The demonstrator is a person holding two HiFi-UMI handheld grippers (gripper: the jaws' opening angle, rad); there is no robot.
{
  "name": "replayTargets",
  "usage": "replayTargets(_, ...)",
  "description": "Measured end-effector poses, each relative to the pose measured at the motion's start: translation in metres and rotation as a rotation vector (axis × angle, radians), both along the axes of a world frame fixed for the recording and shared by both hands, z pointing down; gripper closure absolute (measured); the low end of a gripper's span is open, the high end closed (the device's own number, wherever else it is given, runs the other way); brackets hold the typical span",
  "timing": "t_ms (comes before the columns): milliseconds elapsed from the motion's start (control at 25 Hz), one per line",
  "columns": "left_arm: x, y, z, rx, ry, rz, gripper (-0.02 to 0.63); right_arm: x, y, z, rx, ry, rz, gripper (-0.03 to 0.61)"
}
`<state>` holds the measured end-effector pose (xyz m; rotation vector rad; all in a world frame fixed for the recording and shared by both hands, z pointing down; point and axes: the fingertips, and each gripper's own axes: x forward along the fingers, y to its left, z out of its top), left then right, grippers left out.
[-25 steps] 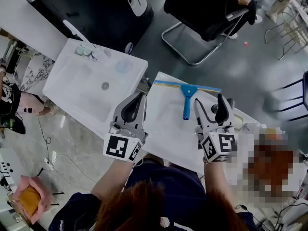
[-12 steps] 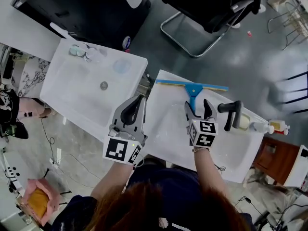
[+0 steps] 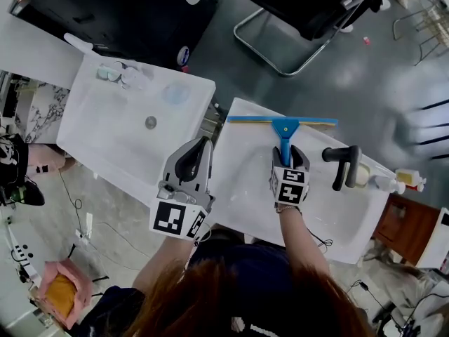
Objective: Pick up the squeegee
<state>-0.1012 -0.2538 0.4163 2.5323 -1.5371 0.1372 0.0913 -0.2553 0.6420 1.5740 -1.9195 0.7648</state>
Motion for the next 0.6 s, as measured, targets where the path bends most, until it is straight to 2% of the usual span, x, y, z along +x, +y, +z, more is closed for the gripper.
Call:
replayTargets(80,0.000,0.000,-0.001,0.000,0.000,-0.001,0.594,0.004,0.000,0.000,0.014,0.023,0.017,0.415)
replayTargets(280,-0.004,0.004,-0.003,0.005,-0.003,-0.012,0.594,0.009,0.003,-0.002,0.034,-0.019,0.059,0.420)
replayTargets(600,-0.012,0.011,-0.020,0.045,-0.006,-0.041,0.594,0.028,-0.007,-0.076,0.225,-0.054,0.085,0.420)
